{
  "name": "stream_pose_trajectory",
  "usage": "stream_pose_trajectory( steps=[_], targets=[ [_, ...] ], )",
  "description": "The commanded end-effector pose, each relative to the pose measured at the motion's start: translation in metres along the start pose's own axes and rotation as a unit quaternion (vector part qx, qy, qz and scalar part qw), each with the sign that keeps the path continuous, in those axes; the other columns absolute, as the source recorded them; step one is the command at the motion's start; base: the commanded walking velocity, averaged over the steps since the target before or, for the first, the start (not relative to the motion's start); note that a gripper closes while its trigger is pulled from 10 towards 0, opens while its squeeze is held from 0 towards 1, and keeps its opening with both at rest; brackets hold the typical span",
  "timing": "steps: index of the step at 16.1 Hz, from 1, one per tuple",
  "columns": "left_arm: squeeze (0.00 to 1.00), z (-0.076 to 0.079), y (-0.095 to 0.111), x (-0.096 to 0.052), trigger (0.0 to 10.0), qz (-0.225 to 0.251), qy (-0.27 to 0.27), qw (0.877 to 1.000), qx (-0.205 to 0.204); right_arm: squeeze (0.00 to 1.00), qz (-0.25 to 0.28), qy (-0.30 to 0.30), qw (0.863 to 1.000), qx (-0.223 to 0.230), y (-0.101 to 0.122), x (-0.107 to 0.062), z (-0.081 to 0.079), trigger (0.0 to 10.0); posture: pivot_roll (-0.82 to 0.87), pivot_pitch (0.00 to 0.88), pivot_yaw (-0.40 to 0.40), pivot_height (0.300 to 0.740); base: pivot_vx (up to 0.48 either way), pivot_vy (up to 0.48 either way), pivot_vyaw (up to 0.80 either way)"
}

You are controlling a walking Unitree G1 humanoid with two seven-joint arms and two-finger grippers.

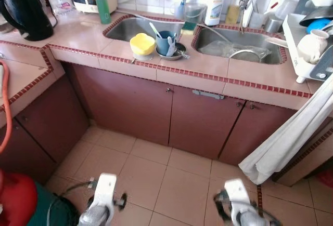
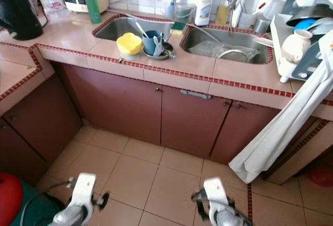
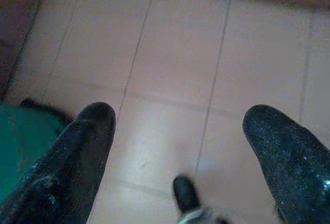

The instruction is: Kitchen organization

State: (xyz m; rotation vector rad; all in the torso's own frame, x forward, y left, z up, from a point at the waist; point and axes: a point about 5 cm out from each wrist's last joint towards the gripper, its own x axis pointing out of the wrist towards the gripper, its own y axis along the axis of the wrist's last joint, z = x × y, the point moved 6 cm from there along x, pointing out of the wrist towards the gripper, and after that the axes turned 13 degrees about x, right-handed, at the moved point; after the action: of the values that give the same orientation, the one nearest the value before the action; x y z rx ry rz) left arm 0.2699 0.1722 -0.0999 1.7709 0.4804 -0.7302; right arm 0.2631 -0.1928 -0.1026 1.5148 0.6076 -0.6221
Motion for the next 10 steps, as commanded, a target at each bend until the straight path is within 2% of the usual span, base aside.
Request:
stream_pose_trajectory(
  steps=[1, 3, 4, 5, 7, 9, 10],
  targets=[
    [0.0, -0.002, 0.036, 0.004, 10.0, 0.062, 0.006, 0.998, -0.003, 0.0, 0.07, 0.001, 0.998, 0.01, 0.038, 0.004, -0.004, 10.0, -0.06, 0.0, 0.006, 0.74, 0.0, 0.0, 0.0],
    [0.0, -0.002, 0.069, 0.005, 10.0, 0.121, -0.008, 0.993, -0.007, 0.0, 0.127, -0.01, 0.992, 0.009, 0.071, 0.004, -0.004, 10.0, -0.07, 0.0, 0.015, 0.74, 0.0, 0.0, 0.0],
    [0.0, -0.007, 0.082, 0.004, 10.0, 0.146, 0.003, 0.989, -0.016, 0.0, 0.152, 0.004, 0.988, 0.026, 0.085, 0.003, -0.007, 10.0, -0.07, 0.0, 0.018, 0.74, 0.0, 0.0, 0.0],
    [0.0, -0.01, 0.104, 0.0, 10.0, 0.193, -0.011, 0.981, -0.031, 0.0, 0.191, 0.017, 0.981, 0.039, 0.105, 0.0, -0.01, 10.0, -0.07, 0.0, 0.022, 0.74, 0.0, 0.0, 0.0],
    [0.0, -0.024, 0.13, -0.007, 10.0, 0.24, 0.019, 0.97, -0.026, 0.0, 0.236, 0.042, 0.969, 0.065, 0.128, -0.006, -0.016, 10.0, -0.07, 0.0, 0.025, 0.74, 0.0, 0.0, 0.0],
    [0.0, -0.04, 0.16, -0.023, 10.0, 0.307, 0.057, 0.95, 0.007, 0.0, 0.298, 0.066, 0.949, 0.075, 0.159, -0.017, -0.025, 10.0, -0.08, 0.004, 0.027, 0.74, 0.0, 0.0, 0.0],
    [0.0, -0.043, 0.172, -0.031, 10.0, 0.33, 0.05, 0.943, -0.012, 0.0, 0.335, 0.087, 0.934, 0.09, 0.174, -0.026, -0.031, 10.0, -0.08, 0.005, 0.028, 0.74, 0.0, 0.0, 0.0]
  ],
)
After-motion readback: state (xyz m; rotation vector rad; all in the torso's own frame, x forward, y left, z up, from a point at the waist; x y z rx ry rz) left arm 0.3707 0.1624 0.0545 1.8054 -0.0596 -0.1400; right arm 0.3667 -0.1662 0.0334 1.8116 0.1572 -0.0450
